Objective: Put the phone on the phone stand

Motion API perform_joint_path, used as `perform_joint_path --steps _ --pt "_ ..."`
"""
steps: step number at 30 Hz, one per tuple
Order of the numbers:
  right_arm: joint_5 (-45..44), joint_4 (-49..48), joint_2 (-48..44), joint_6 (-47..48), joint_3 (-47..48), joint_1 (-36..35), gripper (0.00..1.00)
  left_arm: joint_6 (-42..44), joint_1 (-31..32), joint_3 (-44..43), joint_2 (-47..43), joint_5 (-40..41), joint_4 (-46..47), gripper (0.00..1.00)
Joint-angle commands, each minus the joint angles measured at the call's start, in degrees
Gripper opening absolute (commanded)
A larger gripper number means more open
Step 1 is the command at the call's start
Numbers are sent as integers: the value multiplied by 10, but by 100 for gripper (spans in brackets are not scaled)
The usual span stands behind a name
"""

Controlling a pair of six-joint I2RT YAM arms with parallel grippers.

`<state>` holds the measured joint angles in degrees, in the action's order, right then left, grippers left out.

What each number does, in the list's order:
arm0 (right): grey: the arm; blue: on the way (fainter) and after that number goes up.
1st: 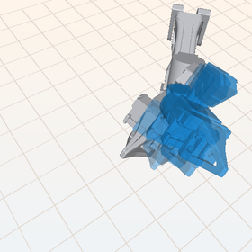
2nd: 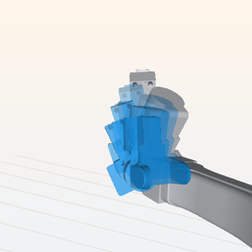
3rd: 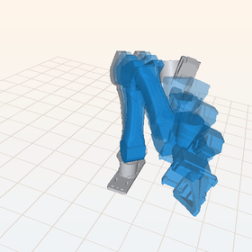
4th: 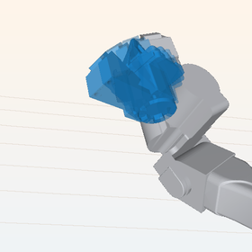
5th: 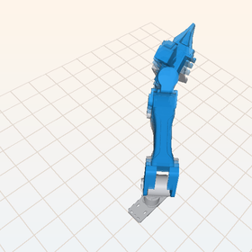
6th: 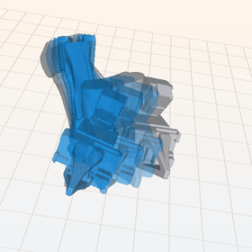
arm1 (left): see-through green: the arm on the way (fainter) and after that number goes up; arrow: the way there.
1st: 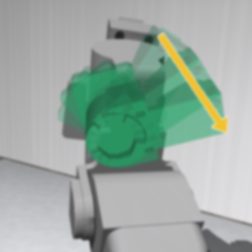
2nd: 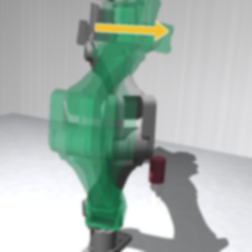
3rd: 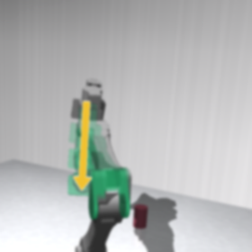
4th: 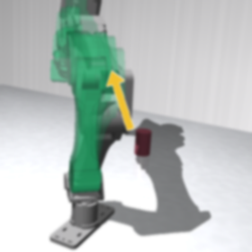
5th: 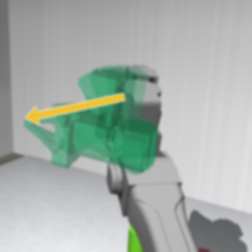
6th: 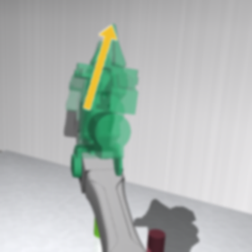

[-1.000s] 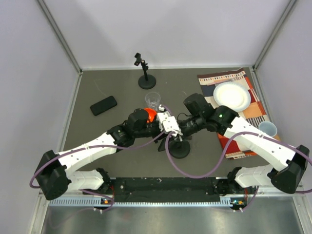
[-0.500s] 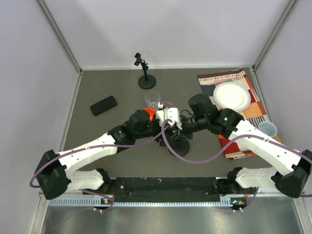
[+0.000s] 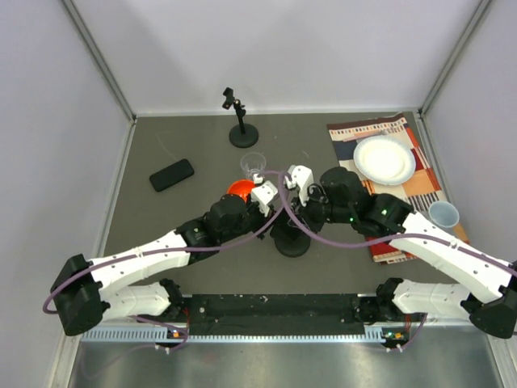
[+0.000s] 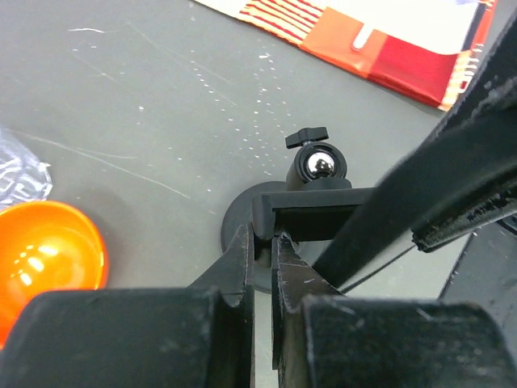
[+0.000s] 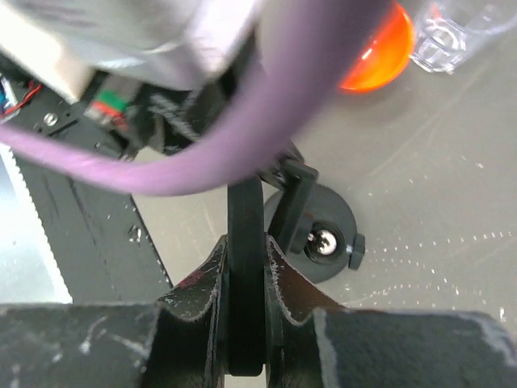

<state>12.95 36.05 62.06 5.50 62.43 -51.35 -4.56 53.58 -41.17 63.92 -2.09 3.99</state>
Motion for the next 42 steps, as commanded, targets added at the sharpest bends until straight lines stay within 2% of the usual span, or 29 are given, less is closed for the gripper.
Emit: perform_joint_path --steps 1,4,8,14,17,20,21,28,33,37,42 --pt "-214 210 0 -129 23 -4 0 -32 -20 -7 -55 248 66 0" --pt "-291 249 3 -157 27 -20 0 -68 -12 -6 -61 338 52 0" --pt "-396 291 24 -204 47 -52 0 -79 9 -25 -43 370 24 0" --pt "-505 344 110 -265 116 -60 0 -88 70 -53 -28 449 -9 0" --pt "-541 360 136 -277 126 -59 0 -98 86 -59 -27 444 -20 0" --pt "-553 361 141 -274 128 -57 0 -108 91 -63 -29 416 -37 0" --pt "-557 362 141 -272 127 -55 0 -117 92 -71 -32 411 -75 0" --pt "-567 362 155 -253 139 -36 0 -182 96 -99 -49 416 -170 0" --pt "-570 357 186 -242 165 -38 0 -212 109 -175 -4 438 -261 0" --pt "-555 339 184 -210 175 -38 0 -218 113 -185 -6 423 -275 0" --pt "-502 293 172 -175 160 -37 0 -212 114 -149 -25 408 -233 0"
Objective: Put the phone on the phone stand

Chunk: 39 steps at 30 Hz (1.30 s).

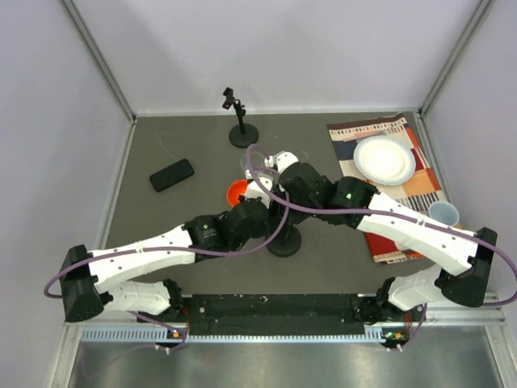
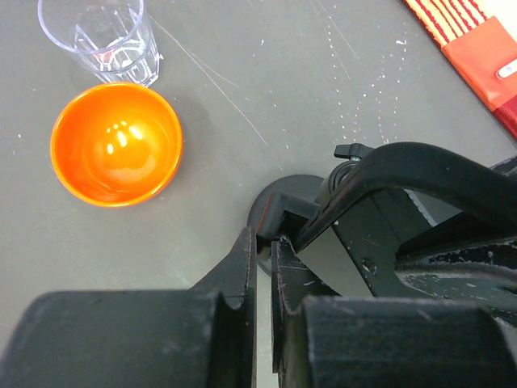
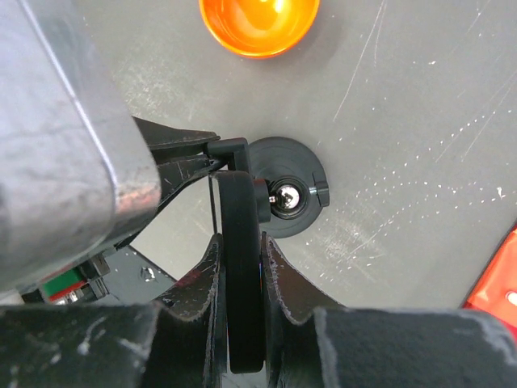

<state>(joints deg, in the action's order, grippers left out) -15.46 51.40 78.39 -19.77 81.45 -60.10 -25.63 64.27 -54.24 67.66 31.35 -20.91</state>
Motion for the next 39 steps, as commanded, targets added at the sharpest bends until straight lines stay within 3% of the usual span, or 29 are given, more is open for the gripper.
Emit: perform_joint_path --steps 1,7,15,26,33,39 --pt "-214 136 8 84 -36 52 0 0 7 -12 -67 74 22 0" --pt "-200 122 -2 101 -54 53 0 -6 6 14 -81 83 44 0" --pt "-157 92 -18 160 -61 72 0 18 6 9 -96 28 56 0" --pt "-167 98 2 170 -62 76 0 -69 5 -33 -79 47 -19 0" --pt "-140 84 -1 193 -67 77 0 -68 5 -9 -101 -37 6 0" --pt "-124 68 5 229 -73 87 0 -87 5 -4 -126 -41 -32 0"
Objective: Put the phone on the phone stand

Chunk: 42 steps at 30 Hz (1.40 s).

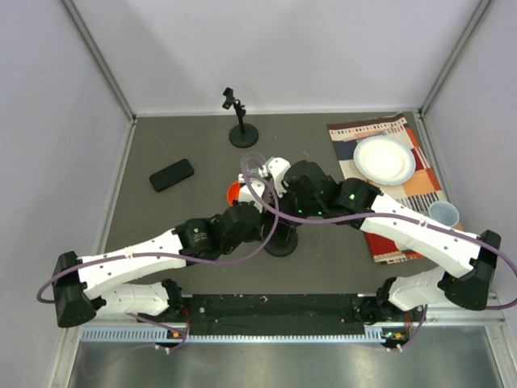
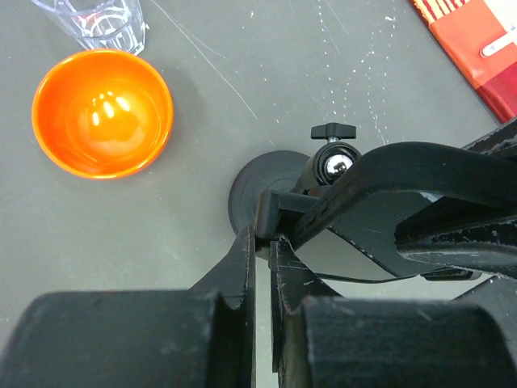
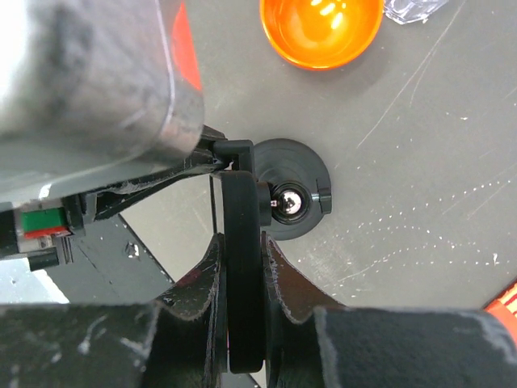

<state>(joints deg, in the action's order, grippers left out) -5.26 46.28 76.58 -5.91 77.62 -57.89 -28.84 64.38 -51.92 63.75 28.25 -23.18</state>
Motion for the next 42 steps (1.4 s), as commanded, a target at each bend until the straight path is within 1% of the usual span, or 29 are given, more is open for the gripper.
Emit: perform_joint_path --steps 1,4,8,13,14,18,21,24,27,29,33,36,37,39,40,42 --pt "-224 119 23 93 -34 66 0 -60 3 -30 -91 -8 -19 0" --pt "-216 117 23 97 -31 71 0 -77 4 -38 -102 -7 -46 0" --pt "-196 116 21 96 -31 71 0 -83 4 -29 -117 0 -48 0" --pt "-183 121 23 79 -31 67 0 -72 4 15 -131 34 -5 0" --pt "-185 135 25 68 -28 66 0 -69 5 23 -134 43 8 0" --pt "-191 156 35 43 -29 59 0 -43 6 23 -119 104 26 0" --pt "-193 166 32 36 -29 58 0 -18 6 15 -98 124 40 0" --pt "-209 184 38 30 -22 57 0 -19 6 3 -87 114 38 0" --pt "-224 191 43 25 -10 60 0 -67 6 16 -103 105 39 0" --pt "-238 196 42 24 -1 62 0 -61 6 39 -118 75 83 0" --pt "-228 199 38 27 2 66 0 -43 5 45 -127 32 82 0" --pt "-180 177 31 49 -3 69 0 -29 5 60 -144 -7 90 9" --pt "-152 173 31 55 -5 73 0 -27 5 63 -152 -13 89 15" --pt "-129 159 28 72 -12 78 0 -12 5 72 -158 -35 78 23" --pt "-98 152 25 78 -14 85 0 -8 5 75 -164 -42 75 31" --pt "-84 138 21 82 -27 87 0 -2 4 81 -171 -43 53 35"
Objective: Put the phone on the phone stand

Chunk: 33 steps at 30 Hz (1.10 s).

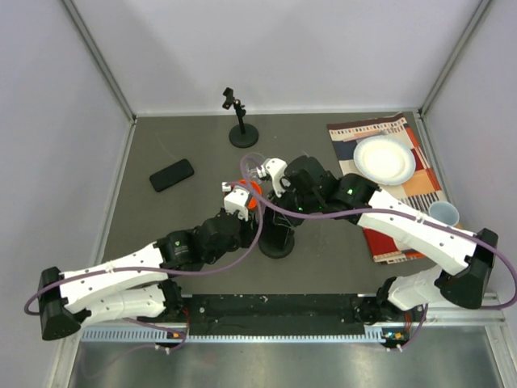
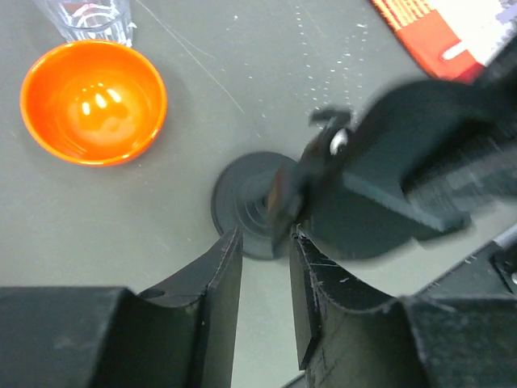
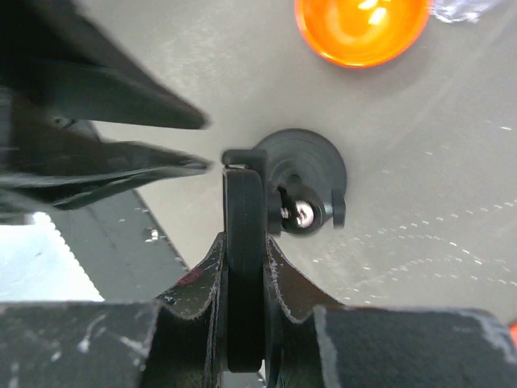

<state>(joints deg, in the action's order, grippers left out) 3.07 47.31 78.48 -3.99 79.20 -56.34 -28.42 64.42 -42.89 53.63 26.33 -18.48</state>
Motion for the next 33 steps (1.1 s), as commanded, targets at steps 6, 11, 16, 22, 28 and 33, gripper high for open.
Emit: perform_joint_path --steps 6,11,16,22,28,33 --pt "-128 119 -5 79 -48 77 0 6 3 14 -127 -30 -16 46" --pt "-89 113 -16 94 -43 85 0 29 -7 41 -154 -79 25 53" --pt "-54 104 -27 85 -43 97 0 69 -32 61 -121 -138 137 62" --pt "-33 91 -44 53 -54 111 18 33 -210 90 -44 -408 294 89" --pt "22 60 -80 14 -74 146 35 90 -243 41 52 -518 343 84" --pt "82 26 -97 14 -101 166 34 89 -248 42 89 -564 395 85"
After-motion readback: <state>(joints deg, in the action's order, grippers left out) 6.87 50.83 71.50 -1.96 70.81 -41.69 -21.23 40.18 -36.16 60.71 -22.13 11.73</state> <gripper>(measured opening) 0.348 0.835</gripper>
